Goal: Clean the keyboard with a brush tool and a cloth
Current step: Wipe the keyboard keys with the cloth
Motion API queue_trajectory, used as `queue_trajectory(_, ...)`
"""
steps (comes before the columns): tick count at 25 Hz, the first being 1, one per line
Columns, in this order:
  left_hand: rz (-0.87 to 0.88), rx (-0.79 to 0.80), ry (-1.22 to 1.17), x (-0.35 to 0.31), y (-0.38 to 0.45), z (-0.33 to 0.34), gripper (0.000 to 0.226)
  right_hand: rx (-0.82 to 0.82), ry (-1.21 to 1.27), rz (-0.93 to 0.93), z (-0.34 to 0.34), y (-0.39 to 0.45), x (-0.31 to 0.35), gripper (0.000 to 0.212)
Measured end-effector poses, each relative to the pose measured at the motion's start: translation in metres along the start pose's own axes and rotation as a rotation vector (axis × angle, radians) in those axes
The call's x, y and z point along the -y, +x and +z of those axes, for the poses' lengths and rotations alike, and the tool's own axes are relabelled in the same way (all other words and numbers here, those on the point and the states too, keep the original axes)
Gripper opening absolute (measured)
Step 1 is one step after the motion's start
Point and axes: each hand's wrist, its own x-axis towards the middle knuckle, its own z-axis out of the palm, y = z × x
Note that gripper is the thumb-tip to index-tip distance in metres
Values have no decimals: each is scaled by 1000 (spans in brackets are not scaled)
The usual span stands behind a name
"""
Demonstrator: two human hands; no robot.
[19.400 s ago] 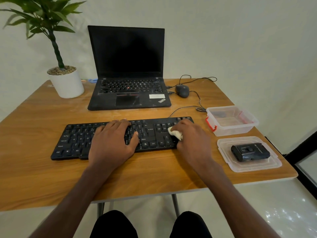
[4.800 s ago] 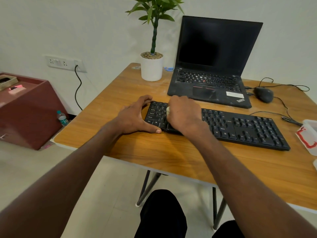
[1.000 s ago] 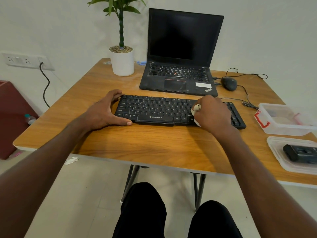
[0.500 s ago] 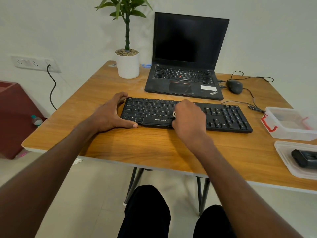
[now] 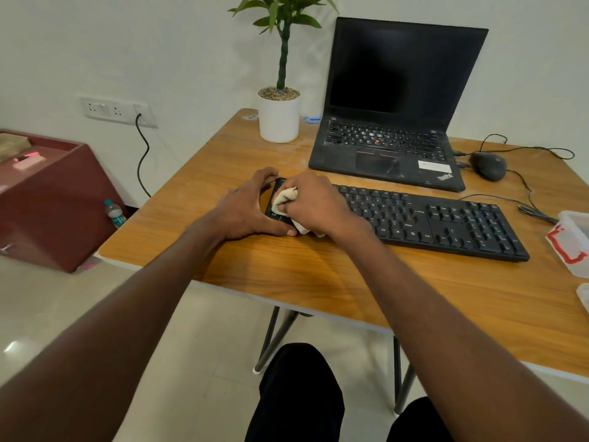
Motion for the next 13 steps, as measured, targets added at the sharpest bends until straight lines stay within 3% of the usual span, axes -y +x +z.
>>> queue_trajectory(3, -7, 3, 2, -1, 0, 0, 141, -75, -355, 1, -9, 5, -2, 28)
queue_trajectory(5, -5, 1, -10, -2, -1, 0, 138, -134, -276, -48, -6, 11, 6, 25)
queue_trajectory(8, -22, -18, -24, -3, -2, 0, 131, 5, -113, -70, 7, 9, 17, 24)
queue_trajectory(13, -22, 10, -1, -3, -1, -2, 141, -93, -276, 134, -22, -15, -19, 27)
